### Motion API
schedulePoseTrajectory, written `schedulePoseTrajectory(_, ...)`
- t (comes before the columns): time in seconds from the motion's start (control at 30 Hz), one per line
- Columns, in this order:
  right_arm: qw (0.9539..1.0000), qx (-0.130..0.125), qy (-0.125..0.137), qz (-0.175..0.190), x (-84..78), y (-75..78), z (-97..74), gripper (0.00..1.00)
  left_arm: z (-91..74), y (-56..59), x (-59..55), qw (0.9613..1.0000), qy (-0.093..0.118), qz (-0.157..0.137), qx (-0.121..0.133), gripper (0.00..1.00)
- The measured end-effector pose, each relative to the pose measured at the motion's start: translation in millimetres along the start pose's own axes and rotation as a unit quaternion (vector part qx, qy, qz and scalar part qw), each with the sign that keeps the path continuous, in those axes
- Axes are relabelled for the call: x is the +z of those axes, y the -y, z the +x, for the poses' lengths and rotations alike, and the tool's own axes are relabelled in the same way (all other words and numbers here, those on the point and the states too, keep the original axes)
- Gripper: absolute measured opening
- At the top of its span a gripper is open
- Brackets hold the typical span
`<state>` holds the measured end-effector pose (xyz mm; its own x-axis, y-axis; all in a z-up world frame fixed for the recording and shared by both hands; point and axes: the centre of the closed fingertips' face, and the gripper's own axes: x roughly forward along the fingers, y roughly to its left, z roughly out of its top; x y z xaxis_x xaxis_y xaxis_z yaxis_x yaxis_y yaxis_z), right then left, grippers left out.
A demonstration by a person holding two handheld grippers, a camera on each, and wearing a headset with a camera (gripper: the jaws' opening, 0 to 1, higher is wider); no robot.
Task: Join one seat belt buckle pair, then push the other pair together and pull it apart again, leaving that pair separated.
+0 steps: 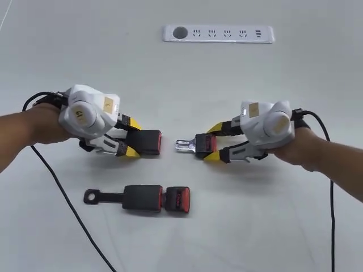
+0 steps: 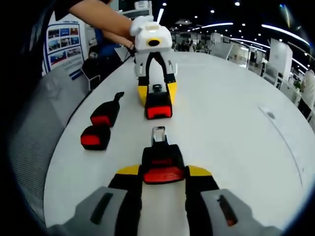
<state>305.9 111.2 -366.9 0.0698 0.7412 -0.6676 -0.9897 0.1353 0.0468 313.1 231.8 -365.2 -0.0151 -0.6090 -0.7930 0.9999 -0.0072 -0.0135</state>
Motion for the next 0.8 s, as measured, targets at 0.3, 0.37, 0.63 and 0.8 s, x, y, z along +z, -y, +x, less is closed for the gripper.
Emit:
schedulePoseTrajectory(0.3,1.0000,0.001,0.005,0.003,10.7,0.0,12.0,0.33,0.1,0.3,0.3,1.0000,0.000,-0.001,0.001,0.33)
schedulePoseTrajectory(0.37,1.0000,0.000,0.007,0.004,12.7,0.8,14.3,0.33,0.1,0.3,0.3,1.0000,-0.001,-0.001,0.001,0.33)
schedulePoseTrajectory(0.63,0.9999,-0.004,0.004,0.015,18.0,3.5,23.2,0.33,0.4,0.6,0.8,1.0000,-0.003,-0.001,0.001,0.33)
schedulePoseTrajectory(0.8,0.9998,-0.006,-0.001,0.016,19.1,4.0,25.6,0.33,0.5,0.5,1.2,1.0000,-0.003,-0.002,0.001,0.33)
